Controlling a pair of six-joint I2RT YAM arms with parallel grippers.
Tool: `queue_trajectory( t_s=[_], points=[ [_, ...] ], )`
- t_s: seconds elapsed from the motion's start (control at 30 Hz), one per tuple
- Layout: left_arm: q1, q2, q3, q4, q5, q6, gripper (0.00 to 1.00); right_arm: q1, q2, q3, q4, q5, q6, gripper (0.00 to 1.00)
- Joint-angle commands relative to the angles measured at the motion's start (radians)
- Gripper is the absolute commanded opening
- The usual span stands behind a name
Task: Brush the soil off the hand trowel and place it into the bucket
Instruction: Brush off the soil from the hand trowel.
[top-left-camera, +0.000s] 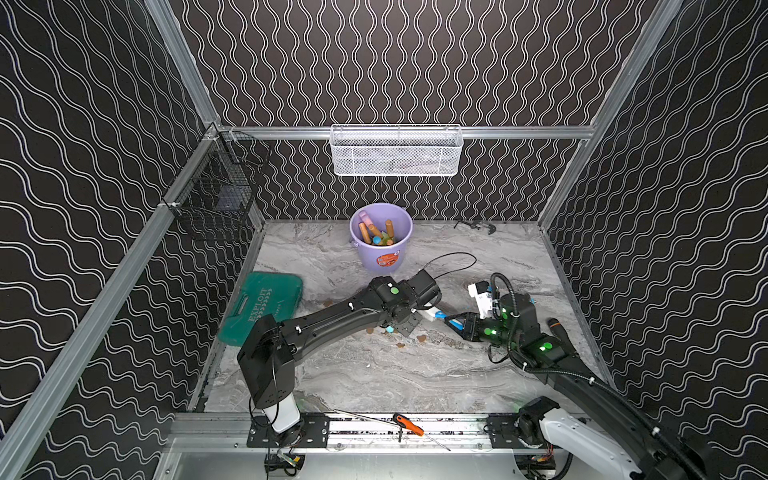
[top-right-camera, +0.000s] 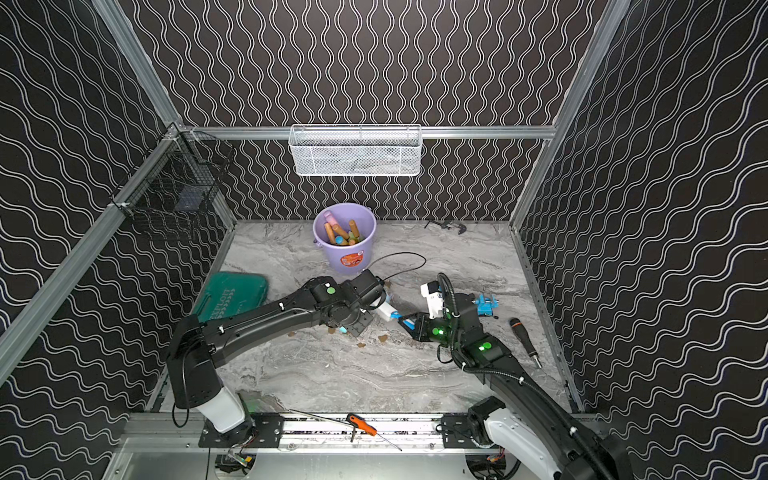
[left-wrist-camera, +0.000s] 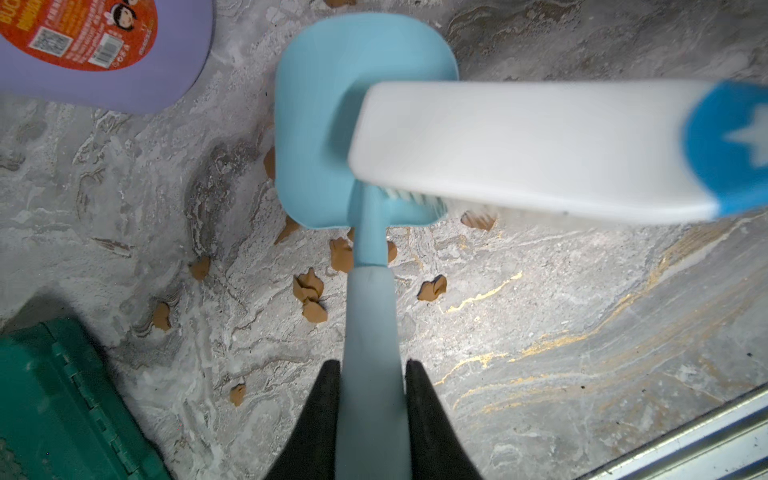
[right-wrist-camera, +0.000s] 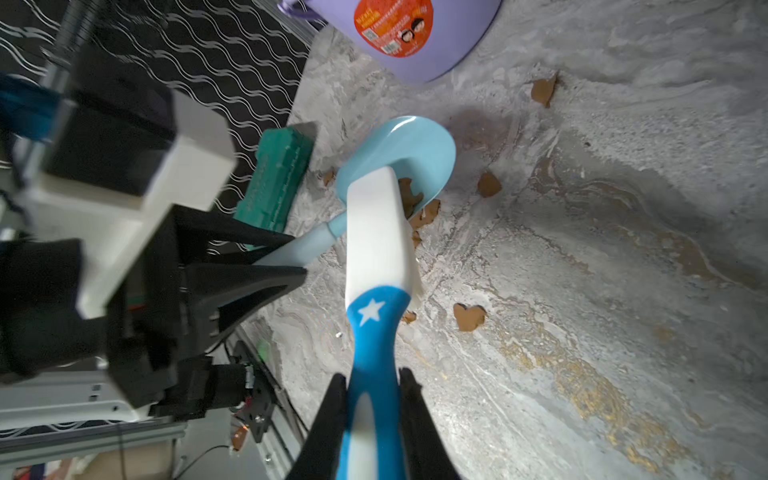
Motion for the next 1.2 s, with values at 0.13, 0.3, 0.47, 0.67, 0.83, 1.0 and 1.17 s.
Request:
queue_trajectory(
  t_s=[0.13, 0.3, 0.47, 0.67, 0.83, 1.0, 1.17],
  points=[
    [0.000, -0.046, -0.046, -0.035, -0.046, -0.009, 0.00, 0.000, -0.033, 0.046, -0.010, 0.262, -0.013, 0.00],
    [0.000, -0.078, -0.084, -0.043, -0.055, -0.002, 0.00, 0.024, -0.025, 0.059, 0.025, 0.156, -0.005, 0.00],
    [-0.001, -0.083, -0.099, -0.034, -0.048, -0.008, 0.00, 0.082, -0.029, 0.044, 0.096, 0.060, 0.010, 0.00],
    [0.000, -0.086, -0.107, -0.015, -0.029, -0.013, 0.00, 0.143, 0.033, -0.010, 0.159, 0.060, 0.054, 0.00],
    [0.000, -0.117, -0.121, -0.015, 0.001, -0.019, 0.00, 0.130, 0.102, -0.041, 0.190, 0.213, 0.069, 0.00],
    [0.001, -0.136, -0.163, -0.005, 0.022, -0.038, 0.00, 0.063, 0.086, -0.012, 0.195, 0.266, 0.067, 0.00],
    [0.053, -0.130, -0.180, 0.027, 0.174, -0.040, 0.00, 0.031, -0.014, -0.016, 0.135, 0.332, 0.086, 0.00]
  ],
)
